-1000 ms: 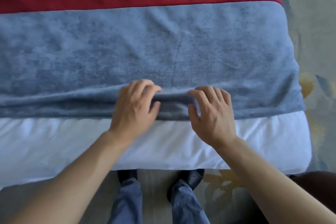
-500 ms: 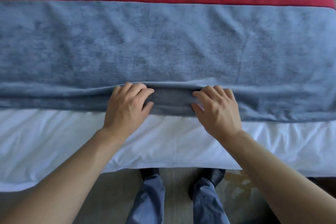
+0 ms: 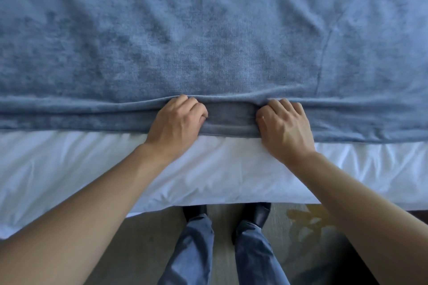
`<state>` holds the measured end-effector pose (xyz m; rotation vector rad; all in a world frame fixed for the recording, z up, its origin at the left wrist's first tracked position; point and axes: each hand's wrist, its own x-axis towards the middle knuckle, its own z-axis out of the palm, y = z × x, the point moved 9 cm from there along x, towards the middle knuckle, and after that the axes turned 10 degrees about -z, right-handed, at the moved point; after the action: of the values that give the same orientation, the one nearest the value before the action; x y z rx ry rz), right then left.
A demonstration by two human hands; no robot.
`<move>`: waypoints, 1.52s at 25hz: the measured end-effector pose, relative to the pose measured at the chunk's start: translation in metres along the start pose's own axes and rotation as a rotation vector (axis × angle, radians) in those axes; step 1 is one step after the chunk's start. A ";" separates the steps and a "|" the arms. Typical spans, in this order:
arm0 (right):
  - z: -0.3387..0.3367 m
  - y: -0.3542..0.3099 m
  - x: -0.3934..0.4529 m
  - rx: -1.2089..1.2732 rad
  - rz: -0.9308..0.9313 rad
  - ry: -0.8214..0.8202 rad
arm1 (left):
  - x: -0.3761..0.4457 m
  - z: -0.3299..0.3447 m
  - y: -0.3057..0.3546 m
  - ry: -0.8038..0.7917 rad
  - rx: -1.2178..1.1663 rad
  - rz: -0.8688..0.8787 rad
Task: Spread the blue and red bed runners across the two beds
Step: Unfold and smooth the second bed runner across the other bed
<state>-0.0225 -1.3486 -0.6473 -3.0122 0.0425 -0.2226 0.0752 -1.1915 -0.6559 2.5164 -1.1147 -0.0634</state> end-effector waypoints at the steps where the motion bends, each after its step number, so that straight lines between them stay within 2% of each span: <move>1: 0.000 -0.001 -0.004 0.019 0.008 -0.008 | -0.002 -0.002 0.000 0.000 -0.003 0.005; 3: -0.001 -0.005 -0.015 0.063 0.016 -0.018 | -0.009 -0.004 -0.005 -0.008 0.007 -0.017; 8: -0.010 0.004 -0.019 0.057 0.057 0.026 | -0.016 -0.004 -0.022 -0.035 0.080 -0.196; 10: -0.012 0.007 -0.005 0.055 0.041 0.058 | -0.012 -0.005 -0.019 -0.008 0.028 -0.183; 14: 0.005 0.007 0.013 0.088 0.000 -0.016 | -0.007 -0.004 -0.020 -0.025 -0.040 -0.161; 20: 0.004 0.003 0.017 0.061 -0.067 -0.001 | -0.007 -0.001 -0.018 -0.042 0.012 -0.142; 24: -0.010 -0.007 0.010 0.129 -0.065 0.039 | -0.020 -0.008 -0.016 -0.062 -0.003 -0.139; 27: -0.008 -0.031 0.003 0.174 -0.127 -0.022 | -0.040 -0.013 -0.006 -0.079 0.027 -0.087; 29: -0.003 -0.039 0.002 0.177 -0.134 -0.059 | -0.042 -0.015 -0.006 -0.079 0.046 -0.108; 33: -0.002 -0.036 0.006 0.186 -0.081 -0.020 | -0.033 -0.014 -0.001 -0.082 0.125 -0.134; 38: -0.001 -0.036 0.011 0.140 -0.110 0.025 | -0.037 -0.012 0.000 -0.074 0.125 -0.186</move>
<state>-0.0116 -1.3138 -0.6403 -2.8750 -0.1319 -0.2622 0.0520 -1.1614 -0.6490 2.7441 -0.9352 -0.1430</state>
